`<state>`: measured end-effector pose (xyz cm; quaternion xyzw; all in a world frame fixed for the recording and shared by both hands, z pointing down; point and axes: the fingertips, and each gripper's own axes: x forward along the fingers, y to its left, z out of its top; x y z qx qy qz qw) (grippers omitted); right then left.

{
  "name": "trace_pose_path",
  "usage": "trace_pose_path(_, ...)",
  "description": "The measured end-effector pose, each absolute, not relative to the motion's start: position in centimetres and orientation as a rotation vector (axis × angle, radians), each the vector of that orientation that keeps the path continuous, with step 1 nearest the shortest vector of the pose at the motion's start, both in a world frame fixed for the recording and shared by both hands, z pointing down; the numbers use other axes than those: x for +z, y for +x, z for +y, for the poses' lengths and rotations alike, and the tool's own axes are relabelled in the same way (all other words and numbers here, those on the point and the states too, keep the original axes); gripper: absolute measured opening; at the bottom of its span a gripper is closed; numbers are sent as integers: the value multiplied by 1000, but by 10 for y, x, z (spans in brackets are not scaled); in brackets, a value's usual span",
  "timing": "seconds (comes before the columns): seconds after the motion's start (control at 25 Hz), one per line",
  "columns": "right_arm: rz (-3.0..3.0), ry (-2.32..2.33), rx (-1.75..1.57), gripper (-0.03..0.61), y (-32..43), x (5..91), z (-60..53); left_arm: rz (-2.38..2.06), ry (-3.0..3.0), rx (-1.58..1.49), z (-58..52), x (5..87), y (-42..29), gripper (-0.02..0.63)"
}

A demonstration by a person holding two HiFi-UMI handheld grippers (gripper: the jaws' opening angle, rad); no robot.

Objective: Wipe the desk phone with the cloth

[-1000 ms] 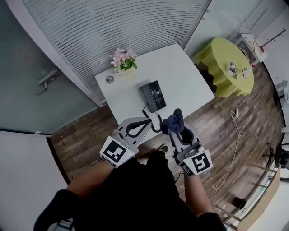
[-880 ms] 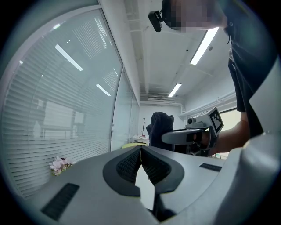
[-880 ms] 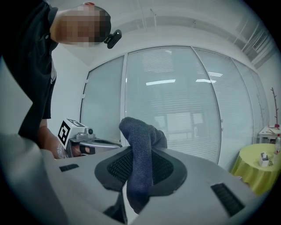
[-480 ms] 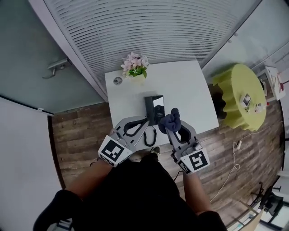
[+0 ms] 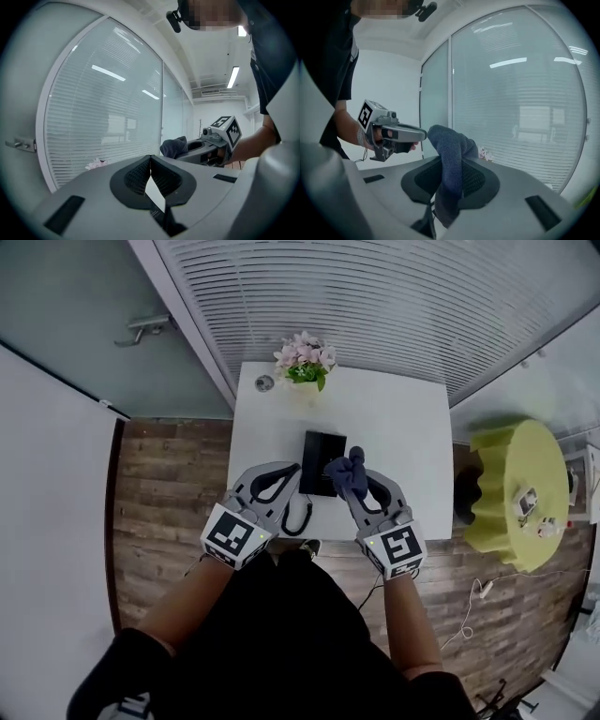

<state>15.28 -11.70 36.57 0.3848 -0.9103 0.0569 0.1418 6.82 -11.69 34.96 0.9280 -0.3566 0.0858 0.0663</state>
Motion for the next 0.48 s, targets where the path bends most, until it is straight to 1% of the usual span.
trace_pose_path(0.2,-2505,929,107,95,146,416,-139,-1177,2730,298,-129,374,70,9)
trace_pose_path(0.48,-2282,750,-69,94,132,484,-170,-1248,2664,342,-153,416,66,9)
